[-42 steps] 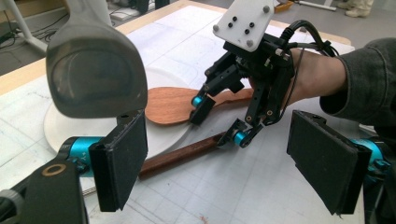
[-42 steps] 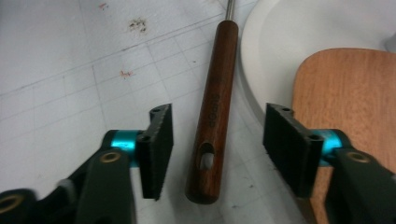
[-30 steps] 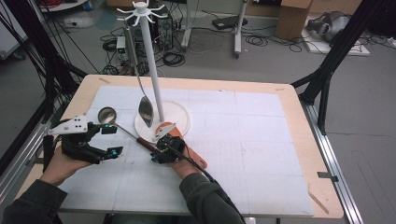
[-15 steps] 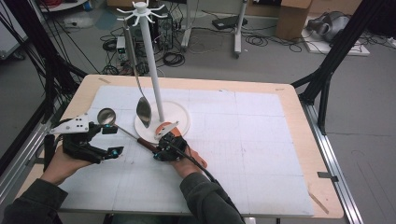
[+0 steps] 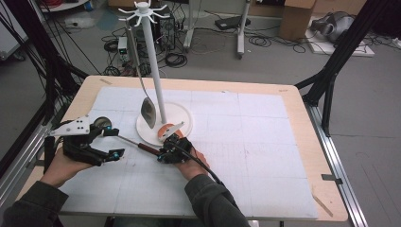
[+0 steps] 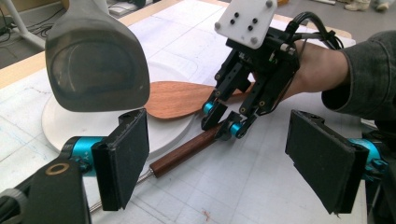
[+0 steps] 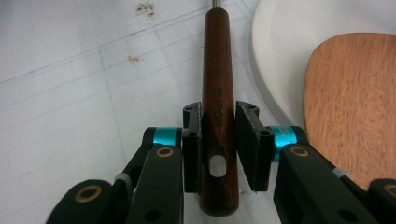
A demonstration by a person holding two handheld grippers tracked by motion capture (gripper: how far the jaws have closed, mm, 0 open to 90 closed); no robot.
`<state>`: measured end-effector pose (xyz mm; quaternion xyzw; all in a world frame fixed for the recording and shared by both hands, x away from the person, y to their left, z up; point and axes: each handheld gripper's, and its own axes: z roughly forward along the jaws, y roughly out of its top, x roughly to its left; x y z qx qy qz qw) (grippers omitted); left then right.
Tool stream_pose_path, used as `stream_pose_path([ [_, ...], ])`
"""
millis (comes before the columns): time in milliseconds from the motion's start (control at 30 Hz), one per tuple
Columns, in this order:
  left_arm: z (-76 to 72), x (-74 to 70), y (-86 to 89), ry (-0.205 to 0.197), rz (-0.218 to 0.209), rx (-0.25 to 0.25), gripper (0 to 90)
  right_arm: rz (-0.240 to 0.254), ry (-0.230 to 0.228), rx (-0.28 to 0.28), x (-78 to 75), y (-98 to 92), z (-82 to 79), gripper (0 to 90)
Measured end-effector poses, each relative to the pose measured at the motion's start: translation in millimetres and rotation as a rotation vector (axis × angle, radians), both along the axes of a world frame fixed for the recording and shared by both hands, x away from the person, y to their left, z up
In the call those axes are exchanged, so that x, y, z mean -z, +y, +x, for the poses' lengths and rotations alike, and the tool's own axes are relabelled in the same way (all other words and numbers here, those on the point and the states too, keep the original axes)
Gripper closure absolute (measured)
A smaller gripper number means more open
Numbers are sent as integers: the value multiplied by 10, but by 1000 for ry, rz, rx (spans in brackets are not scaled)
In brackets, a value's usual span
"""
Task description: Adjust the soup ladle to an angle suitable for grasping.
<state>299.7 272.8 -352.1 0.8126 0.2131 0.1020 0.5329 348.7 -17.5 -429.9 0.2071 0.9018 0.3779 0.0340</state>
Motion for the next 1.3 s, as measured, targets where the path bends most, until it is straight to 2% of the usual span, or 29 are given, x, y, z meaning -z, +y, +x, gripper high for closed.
stream_pose_path([
  [233,15,22,-26,13,10,25,263,5,4,-17,-61,-91,-39,730],
  [467,49,64,-83,30,37,47,297,11,2,-41,-160,-184,-94,730],
  [733,87,149,-195,52,70,97,345,13,5,-56,-256,-291,-157,731],
  [900,122,224,-283,72,105,126,370,13,7,-77,-323,-370,-201,731],
  [1300,182,356,-419,98,143,162,439,16,10,-92,-440,-485,-311,730],
])
